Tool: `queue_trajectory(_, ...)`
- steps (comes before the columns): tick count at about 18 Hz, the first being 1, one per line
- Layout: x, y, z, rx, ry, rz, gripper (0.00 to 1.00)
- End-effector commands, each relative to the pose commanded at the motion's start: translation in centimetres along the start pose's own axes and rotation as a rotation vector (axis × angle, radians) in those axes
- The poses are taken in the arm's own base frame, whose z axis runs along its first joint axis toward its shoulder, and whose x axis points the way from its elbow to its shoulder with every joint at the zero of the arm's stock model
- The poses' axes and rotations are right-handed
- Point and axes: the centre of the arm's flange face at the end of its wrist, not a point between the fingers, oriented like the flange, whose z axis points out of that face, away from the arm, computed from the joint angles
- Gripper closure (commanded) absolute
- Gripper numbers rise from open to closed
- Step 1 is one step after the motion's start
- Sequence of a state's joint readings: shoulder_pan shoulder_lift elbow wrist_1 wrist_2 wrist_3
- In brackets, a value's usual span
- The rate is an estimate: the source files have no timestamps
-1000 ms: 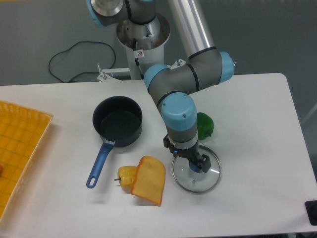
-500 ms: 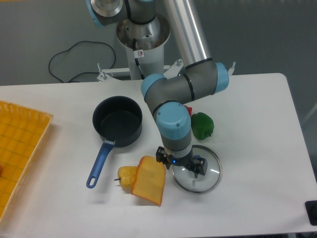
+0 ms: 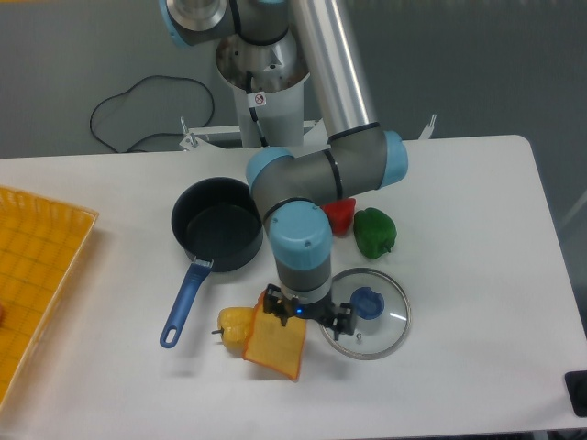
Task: Pick up the bread slice
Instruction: 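Move the gripper away from the lid toward the yellow bread slice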
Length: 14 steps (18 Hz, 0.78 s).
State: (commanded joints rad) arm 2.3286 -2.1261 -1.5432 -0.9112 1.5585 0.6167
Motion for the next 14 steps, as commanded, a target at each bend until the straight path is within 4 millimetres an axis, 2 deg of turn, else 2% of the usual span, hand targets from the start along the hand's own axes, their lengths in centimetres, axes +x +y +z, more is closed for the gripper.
queue_trajectory(3,0.2,0.1,0.8,-0.013,0.011,0.006,0.00)
queue_trajectory(8,0.5,0.4,1.1,-0.031,0.033,0.002,0.00)
queue_trajectory(11,0.6,0.7,-0.9,-0.064,0.068,0.004,0.00)
queue_trajectory(14,0.9,0.6,-0.9,-0.066,0.077,0.005,0.00)
